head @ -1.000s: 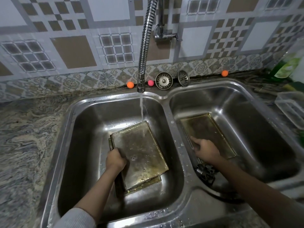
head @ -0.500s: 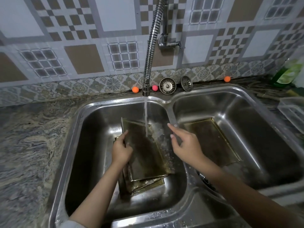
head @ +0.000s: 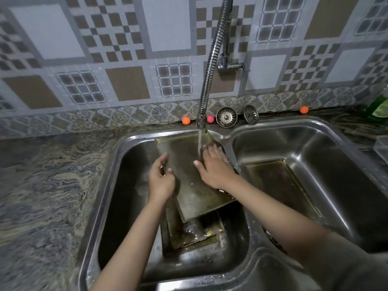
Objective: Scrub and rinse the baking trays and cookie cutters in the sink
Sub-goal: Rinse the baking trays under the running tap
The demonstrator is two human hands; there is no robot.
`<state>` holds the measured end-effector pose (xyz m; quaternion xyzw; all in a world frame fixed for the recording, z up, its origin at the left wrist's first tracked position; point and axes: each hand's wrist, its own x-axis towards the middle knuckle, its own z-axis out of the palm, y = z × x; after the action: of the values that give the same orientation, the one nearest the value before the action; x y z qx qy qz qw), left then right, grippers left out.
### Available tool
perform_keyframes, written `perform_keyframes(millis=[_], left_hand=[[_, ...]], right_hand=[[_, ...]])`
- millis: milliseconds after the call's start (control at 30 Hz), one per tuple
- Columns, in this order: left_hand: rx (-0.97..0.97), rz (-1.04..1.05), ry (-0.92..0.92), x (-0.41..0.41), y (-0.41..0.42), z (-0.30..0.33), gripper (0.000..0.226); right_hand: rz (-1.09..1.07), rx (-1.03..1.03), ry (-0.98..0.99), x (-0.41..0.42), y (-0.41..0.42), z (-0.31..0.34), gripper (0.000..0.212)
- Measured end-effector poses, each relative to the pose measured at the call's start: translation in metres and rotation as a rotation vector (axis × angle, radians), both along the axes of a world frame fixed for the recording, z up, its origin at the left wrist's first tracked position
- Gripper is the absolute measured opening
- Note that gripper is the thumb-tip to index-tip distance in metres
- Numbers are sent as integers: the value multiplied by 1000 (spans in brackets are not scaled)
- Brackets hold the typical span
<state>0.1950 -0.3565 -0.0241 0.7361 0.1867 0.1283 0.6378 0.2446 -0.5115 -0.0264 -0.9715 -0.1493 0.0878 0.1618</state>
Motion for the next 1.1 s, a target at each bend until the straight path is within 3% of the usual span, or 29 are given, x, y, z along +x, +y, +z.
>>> perform_keyframes(millis=[100, 300, 400, 500, 700, 767, 833, 900, 1033, 1100], left_hand=[[-42, -36, -43, -2, -20, 4, 43], [-128, 72, -25, 6, -4, -2, 40], [-93, 7, -34, 1, -14, -2, 39], [-44, -96, -63, -2, -37, -6, 39], [-163, 29, -65, 7, -20, -7, 39], [-134, 24, -63, 6, -17, -9, 40], [-129, -31, -61, 4, -28, -9, 40], [-111, -107, -54, 3, -47, -8, 40], [-313, -103, -71, 1, -47, -9, 40], [-252, -63, -49, 0, -32, -11, 40]], right_hand=[[-8, -56, -12, 7, 19, 11, 66], [375, -94, -4, -32, 0, 12, 62], [185, -204, -43, -3, -17, 13, 64], [-39, -186, -81, 18, -8, 21, 66], [460, -128, -124, -34, -13, 12, 59], [318, -184, -151, -14, -27, 9, 60], [12, -215, -113, 9, -29, 13, 64], [-79, -186, -107, 13, -10, 17, 64], [310, -77, -108, -30, 12, 12, 59], [373, -90, -144, -28, -8, 8, 57]])
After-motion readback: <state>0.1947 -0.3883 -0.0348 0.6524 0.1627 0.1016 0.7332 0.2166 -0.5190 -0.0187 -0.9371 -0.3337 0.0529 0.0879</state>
